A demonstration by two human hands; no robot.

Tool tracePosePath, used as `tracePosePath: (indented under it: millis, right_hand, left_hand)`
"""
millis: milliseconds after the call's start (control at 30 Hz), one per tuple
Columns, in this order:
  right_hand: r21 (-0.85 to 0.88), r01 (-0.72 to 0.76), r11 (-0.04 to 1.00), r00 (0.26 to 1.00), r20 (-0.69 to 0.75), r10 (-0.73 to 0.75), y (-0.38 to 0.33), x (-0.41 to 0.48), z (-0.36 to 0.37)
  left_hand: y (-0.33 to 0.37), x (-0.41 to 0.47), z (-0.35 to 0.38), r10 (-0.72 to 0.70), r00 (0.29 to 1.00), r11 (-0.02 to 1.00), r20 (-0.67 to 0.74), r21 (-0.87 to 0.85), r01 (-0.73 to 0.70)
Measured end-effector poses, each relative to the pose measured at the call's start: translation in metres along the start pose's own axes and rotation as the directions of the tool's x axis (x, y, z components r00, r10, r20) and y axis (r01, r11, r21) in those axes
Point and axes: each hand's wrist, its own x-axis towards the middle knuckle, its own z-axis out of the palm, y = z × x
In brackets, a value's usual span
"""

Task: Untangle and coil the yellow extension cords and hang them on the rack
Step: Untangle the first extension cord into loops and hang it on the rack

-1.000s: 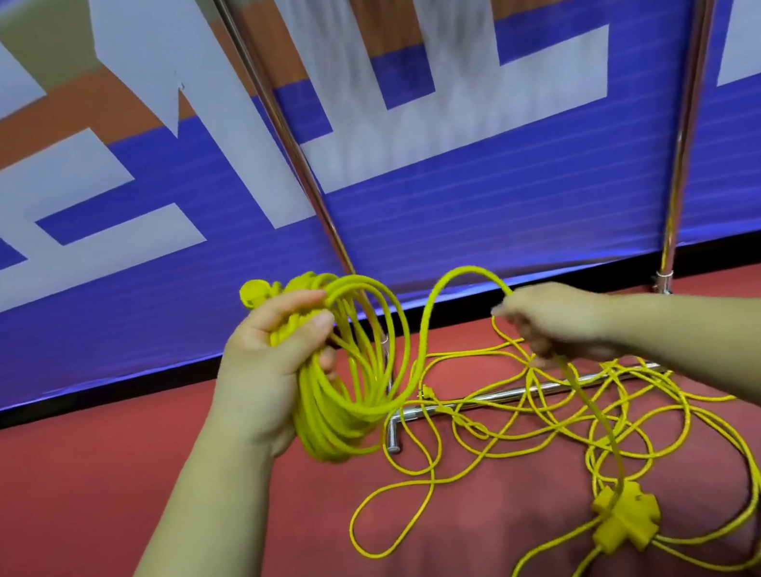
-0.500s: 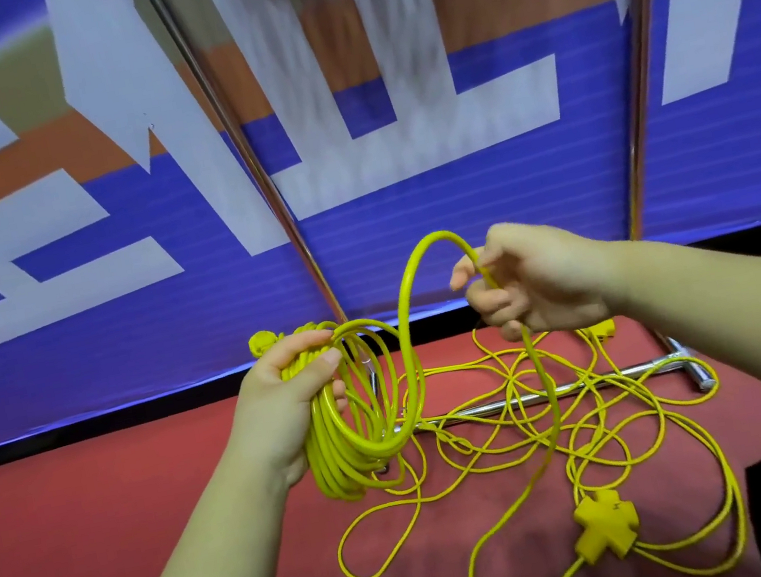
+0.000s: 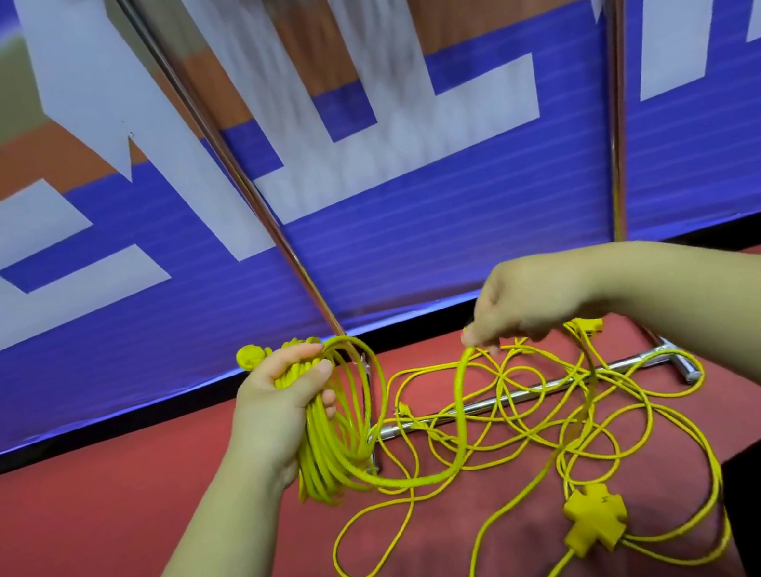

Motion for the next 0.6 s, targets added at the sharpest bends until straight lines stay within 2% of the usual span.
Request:
tracePosePath:
  millis: [67,100,167,233,300,367,433,533,600]
  right_hand:
    - [-0.331,-0.061,0.942,0.997,-0.069,0.041,-0.005,0.001,0.003]
    - [-0.41,-0.113,0.905,0.988,-0.142,0.059,-0.005,0.005,0.005]
    - [-0.427,-0.214,0.879,0.948,-0.306,0.083,-0.002,0.012,0.007]
    - [-0.306,-0.245,0.92,0.906,-0.409,0.105,-0.001,0.018,0.009]
    - [0.081,-0.174,0.981,0.866,-0.461,0.192,-0.006,0.021,0.011]
    - [0.382,-0.033,0.924,0.851,-0.473,0.226,-0.014,0.023,0.014]
    - [0.445,0.048,0.894,0.879,-0.443,0.173,-0.02,0.022,0.015]
    - [0.367,0.169,0.915,0.911,-0.413,-0.003,-0.029,0.014,0.016]
    - [0.398,0.252,0.882,0.914,-0.398,-0.081,-0.032,0.008,0.017]
  left_hand:
    - [0.004,-0.005,0.004,0.009,0.999,1.0,0.046,-0.02,-0.008]
    - [0.007,-0.007,0.006,0.012,0.998,0.999,0.065,-0.031,-0.01]
    - [0.012,-0.013,0.011,0.016,0.994,0.999,0.107,-0.053,-0.01]
    - [0.016,-0.018,0.017,0.023,0.987,0.997,0.16,-0.071,-0.012]
    - [0.017,-0.022,0.023,0.043,0.978,0.999,0.203,-0.042,-0.035]
    - [0.015,-0.026,0.03,0.059,0.97,0.998,0.234,0.007,-0.063]
    - [0.012,-0.029,0.037,0.058,0.967,0.997,0.248,0.035,-0.069]
    - [0.008,-0.03,0.044,0.034,0.973,0.999,0.228,-0.001,-0.034]
    - [0.006,-0.029,0.045,0.014,0.977,1.0,0.211,-0.026,-0.009]
